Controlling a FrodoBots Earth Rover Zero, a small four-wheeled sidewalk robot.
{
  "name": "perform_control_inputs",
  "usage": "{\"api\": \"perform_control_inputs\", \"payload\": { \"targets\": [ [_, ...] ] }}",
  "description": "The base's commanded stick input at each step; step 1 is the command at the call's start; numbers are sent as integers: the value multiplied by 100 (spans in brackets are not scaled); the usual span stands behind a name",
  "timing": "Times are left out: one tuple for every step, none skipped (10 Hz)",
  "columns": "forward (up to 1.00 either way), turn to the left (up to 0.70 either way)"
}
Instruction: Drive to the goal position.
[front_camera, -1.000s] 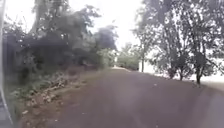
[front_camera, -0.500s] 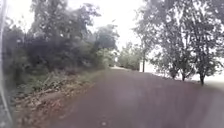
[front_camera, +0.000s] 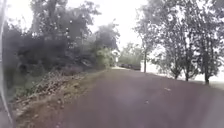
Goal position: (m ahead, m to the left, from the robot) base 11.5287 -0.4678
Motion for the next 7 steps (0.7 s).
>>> {"api": "perform_control_inputs", "payload": {
  "targets": [
    [70, 0],
    [70, 0],
    [70, 0],
    [70, 0],
    [70, 0],
    [70, 0],
    [70, 0]
  ]
}}
